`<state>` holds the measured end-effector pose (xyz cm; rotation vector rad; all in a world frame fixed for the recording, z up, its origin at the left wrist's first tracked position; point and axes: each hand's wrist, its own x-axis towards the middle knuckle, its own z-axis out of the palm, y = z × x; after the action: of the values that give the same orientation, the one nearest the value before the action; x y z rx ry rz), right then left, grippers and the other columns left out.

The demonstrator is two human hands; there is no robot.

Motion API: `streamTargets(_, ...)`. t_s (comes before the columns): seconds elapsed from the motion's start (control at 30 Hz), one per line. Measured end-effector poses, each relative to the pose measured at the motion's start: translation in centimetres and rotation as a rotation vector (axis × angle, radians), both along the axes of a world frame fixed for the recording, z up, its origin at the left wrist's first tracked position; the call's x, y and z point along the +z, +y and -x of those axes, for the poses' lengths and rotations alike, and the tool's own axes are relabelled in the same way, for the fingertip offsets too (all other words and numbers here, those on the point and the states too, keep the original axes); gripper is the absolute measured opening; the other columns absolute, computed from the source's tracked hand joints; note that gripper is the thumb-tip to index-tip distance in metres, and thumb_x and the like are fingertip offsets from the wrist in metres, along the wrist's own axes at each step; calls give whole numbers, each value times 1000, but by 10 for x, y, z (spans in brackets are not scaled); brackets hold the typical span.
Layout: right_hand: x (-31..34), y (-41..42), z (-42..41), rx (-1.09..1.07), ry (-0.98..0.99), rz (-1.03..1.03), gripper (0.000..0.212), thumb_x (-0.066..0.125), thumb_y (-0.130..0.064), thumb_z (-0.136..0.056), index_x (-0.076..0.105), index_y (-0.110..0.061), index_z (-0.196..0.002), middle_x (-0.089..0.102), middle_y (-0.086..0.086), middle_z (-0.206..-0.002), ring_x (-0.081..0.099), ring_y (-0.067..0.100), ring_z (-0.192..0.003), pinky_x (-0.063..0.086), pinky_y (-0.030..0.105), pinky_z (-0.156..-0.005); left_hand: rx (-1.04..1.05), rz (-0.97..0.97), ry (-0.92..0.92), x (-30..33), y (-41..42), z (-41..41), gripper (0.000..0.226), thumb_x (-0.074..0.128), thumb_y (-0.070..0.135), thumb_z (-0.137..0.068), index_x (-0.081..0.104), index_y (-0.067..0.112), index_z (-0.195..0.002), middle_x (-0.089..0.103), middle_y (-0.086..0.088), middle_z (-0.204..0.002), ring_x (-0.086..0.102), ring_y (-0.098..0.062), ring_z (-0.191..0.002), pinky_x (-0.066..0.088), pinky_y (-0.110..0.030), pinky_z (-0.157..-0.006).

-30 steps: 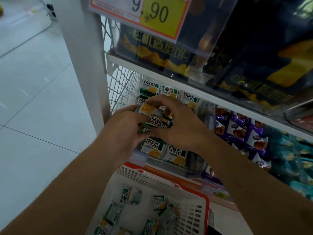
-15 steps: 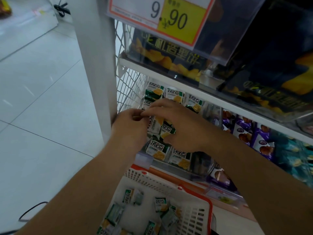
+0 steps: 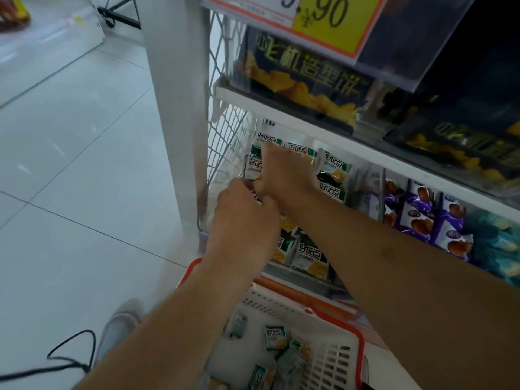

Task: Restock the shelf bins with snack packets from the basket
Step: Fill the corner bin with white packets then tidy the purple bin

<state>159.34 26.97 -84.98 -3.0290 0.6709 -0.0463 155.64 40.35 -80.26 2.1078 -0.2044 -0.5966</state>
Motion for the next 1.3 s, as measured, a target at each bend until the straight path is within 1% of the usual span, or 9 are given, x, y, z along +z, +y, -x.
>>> streamTargets(0.17, -12, -6, -8, -74, -65, 104, 65, 80, -26, -84, 45, -13, -137, 69, 12, -116, 69, 32, -104, 56, 47, -91, -47, 1, 11, 0, 6, 3, 17, 48, 40, -104, 52, 37, -120, 58, 19, -113, 60, -7, -97, 54, -35, -91)
streamTargets(0.3, -2, -7, 8, -9, -44, -60, 64, 79, -41, -83, 52, -12, -133, 64, 11, -120, 60, 30, -115, 50, 45, -99, -82, 44, -39, 6, 11, 6, 15, 47, 28, -103, 51, 42, -99, 58, 23, -101, 57, 2, -80, 49, -22, -70)
streamTargets(0.4, 22, 0, 34, -11, -105, -148, 47, 71, -14, -82, 56, -16, -127, 61, 4, -111, 56, 24, -107, 44, 35, -87, -60, 34, -25, 10, 17, 6, 22, 51, 18, -99, 56, 39, -103, 63, 16, -108, 67, -10, -86, 62, -38, -76)
streamTargets(0.6, 74, 44, 146, -92, -375, -584, 35, 47, 12, -83, 60, -18, -96, 62, -2, -92, 59, 18, -86, 54, 42, -70, -200, 184, -108, 16, 44, 24, 24, 58, 13, -93, 66, 35, -96, 72, 9, -86, 70, -10, -73, 59, -27, -60)
streamTargets(0.7, 67, 69, 198, -79, -257, -824, 39, 46, 16, -78, 61, -20, -82, 64, -1, -75, 61, 21, -70, 51, 44, -58, -472, 98, -64, 8, 58, 41, 19, 58, 15, -92, 68, 31, -90, 75, 4, -79, 73, -18, -70, 63, -45, -66)
streamTargets(0.8, 10, 79, 222, -115, 89, -836, 39, 51, 10, -80, 63, -26, -72, 66, -4, -77, 63, 17, -75, 56, 43, -69, -715, -148, 10, -28, 72, 63, 14, 57, 18, -93, 70, 21, -93, 74, -2, -84, 72, -20, -74, 62, -48, -70)
streamTargets(0.97, -119, 78, 254, -169, 630, -719, 19, 61, -12, -96, 63, -17, -114, 63, 5, -120, 59, 20, -104, 52, 33, -92, -763, -591, 95, -143, 114, 98, 31, 56, 21, -97, 60, 18, -128, 60, -3, -121, 56, -18, -97, 48, -29, -82)
streamTargets(1.13, -203, 77, 275, -390, 710, -787, 83, 70, -30, -86, 31, -18, -158, 43, 14, -145, 48, 37, -128, 51, 52, -106, -647, -818, 237, -258, 152, 114, 88, 74, 46, -81, 28, 38, -156, 24, -15, -158, 34, -41, -142, 39, -54, -116)
streamTargets(1.3, -269, 73, 290, -558, 659, -807, 72, 60, -39, -102, 24, -19, -162, 24, 21, -161, 33, 46, -145, 33, 57, -119, -498, -805, 284, -334, 145, 118, 118, 87, 46, -75, 9, 39, -163, 3, -19, -166, 18, -48, -149, 32, -56, -119)
